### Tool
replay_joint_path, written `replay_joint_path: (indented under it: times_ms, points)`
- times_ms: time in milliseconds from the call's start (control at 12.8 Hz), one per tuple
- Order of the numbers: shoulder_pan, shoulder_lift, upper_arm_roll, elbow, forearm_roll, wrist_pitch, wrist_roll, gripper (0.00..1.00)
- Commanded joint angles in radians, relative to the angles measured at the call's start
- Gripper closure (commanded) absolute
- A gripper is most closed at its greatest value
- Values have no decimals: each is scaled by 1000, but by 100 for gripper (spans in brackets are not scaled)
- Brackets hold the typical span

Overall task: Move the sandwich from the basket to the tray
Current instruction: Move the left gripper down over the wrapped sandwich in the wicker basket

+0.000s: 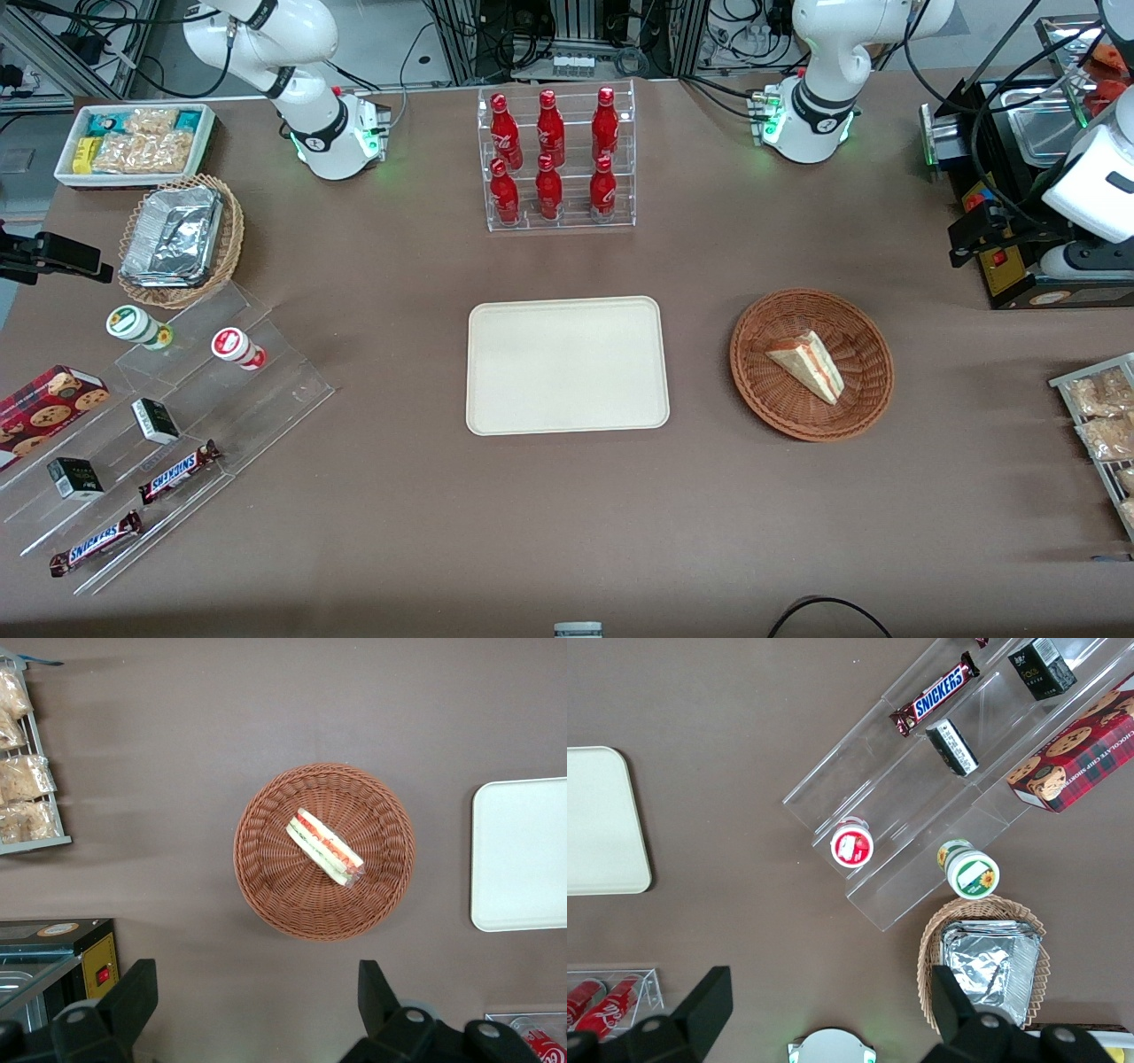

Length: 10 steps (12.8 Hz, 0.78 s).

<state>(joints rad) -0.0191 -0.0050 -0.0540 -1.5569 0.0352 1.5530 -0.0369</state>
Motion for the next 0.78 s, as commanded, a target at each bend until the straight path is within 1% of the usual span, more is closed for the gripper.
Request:
replay_joint_path:
  times_ms: [0, 157, 235, 470, 626, 704]
  points:
    - [-5, -10, -6, 5, -9, -22, 9, 0]
    - [-5, -3, -13, -2, -3, -13, -1, 0]
    - [-2, 2, -36, -20, 8, 2, -1, 0]
    - [1, 5, -55, -159, 6, 146, -14, 0]
    - [-1, 8, -66, -265, 8, 273, -117, 0]
    - [-1, 8, -93, -326, 8, 357, -197, 0]
